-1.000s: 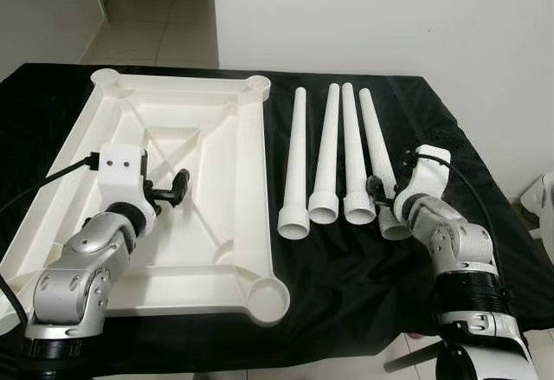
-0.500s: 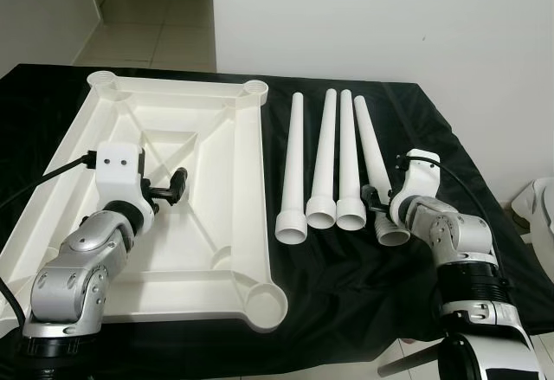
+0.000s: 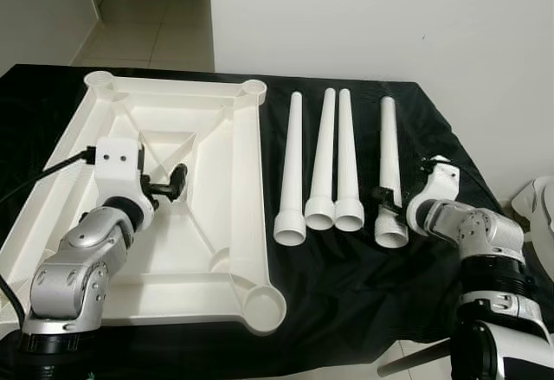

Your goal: Building children table

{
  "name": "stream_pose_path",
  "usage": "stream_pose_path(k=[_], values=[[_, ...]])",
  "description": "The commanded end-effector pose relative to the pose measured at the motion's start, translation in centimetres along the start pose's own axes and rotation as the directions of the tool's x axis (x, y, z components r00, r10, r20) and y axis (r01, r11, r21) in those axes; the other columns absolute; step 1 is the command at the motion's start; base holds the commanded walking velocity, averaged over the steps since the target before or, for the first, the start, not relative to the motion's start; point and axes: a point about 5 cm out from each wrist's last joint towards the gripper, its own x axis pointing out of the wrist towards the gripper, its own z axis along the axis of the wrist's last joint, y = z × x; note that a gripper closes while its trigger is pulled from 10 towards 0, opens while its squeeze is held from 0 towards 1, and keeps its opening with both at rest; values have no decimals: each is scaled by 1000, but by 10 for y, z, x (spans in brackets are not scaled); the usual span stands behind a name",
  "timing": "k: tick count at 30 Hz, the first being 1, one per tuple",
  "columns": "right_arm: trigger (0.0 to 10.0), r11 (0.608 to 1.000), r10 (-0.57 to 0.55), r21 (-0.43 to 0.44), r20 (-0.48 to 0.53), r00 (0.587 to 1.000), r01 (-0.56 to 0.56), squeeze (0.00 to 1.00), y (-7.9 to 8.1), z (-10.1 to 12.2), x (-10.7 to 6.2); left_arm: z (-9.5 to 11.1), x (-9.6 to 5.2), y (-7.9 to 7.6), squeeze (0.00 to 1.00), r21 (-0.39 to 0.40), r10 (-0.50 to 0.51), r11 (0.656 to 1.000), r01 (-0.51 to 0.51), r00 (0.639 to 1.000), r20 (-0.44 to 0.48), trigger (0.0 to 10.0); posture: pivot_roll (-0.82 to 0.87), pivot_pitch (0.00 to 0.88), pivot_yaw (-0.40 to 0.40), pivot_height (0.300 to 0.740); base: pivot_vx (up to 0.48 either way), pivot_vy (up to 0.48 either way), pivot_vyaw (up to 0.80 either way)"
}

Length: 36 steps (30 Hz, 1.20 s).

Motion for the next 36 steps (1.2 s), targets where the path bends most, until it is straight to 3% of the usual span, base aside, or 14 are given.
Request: stream_pose_path(k=[1,8,10,11,13,23,26,27,29,30,31,32,33,36], values=[[10000,1000,1,8,-238,971,2,0,-7,-53,10,1,1,-2,0,1,-65,998,65,998,-9,10000,14,117,-16,740,0,0,0],[10000,1000,14,11,-222,975,-12,0,-5,-52,10,1,1,-1,0,-4,-61,998,61,998,-9,10000,13,114,-13,740,0,0,0],[4431,1000,-13,9,-222,975,16,0,-7,-52,12,1,2,-1,0,-2,-63,998,63,998,-9,10000,15,110,-13,740,0,0,0],[314,999,-44,-8,-236,971,44,0,-8,-53,13,1,2,-1,0,-5,-64,998,64,998,-8,10000,16,106,-13,740,0,0,0],[0,993,-110,-63,-243,964,97,0,-11,-53,14,1,2,-1,0,-6,-64,998,64,998,-7,10000,15,104,-14,740,0,0,0],[0,986,-143,-127,-269,952,112,0,-9,-55,16,4,4,-2,0,-9,-72,997,72,997,6,10000,20,91,-26,740,0,0,0],[0,991,-38,-131,-108,993,24,0,-1,-40,17,4,4,1,0,-12,-64,998,65,998,11,10000,24,86,-29,740,0,0,0],[1333,991,-37,-134,-43,998,31,0,0,-33,17,6,5,2,0,-17,-70,997,70,997,17,10000,25,84,-31,740,0,0,0],[1333,991,-37,-134,-43,998,31,0,0,-33,17,6,5,2,0,-17,-70,997,70,997,17,10000,25,84,-31,740,0,0,0],[3529,992,-42,-122,14,999,43,0,0,-27,16,8,5,4,0,-22,-78,997,78,997,23,10000,25,83,-31,740,0,0,0],[8471,993,-34,-107,74,997,42,0,2,-21,16,10,6,6,0,-36,-82,996,83,996,29,10000,25,82,-30,740,0,0,0],[8471,993,-34,-107,74,997,42,0,2,-21,16,10,6,6,0,-36,-82,996,83,996,29,10000,25,82,-30,740,0,0,0],[10000,997,-22,-68,146,989,32,0,5,-12,14,14,8,8,0,-58,-93,994,95,995,38,10000,26,84,-30,740,0,0,0],[10000,1000,-12,4,242,970,11,0,8,1,12,21,12,11,0,-86,-120,989,124,991,57,10000,30,85,-31,740,0,0,0]])
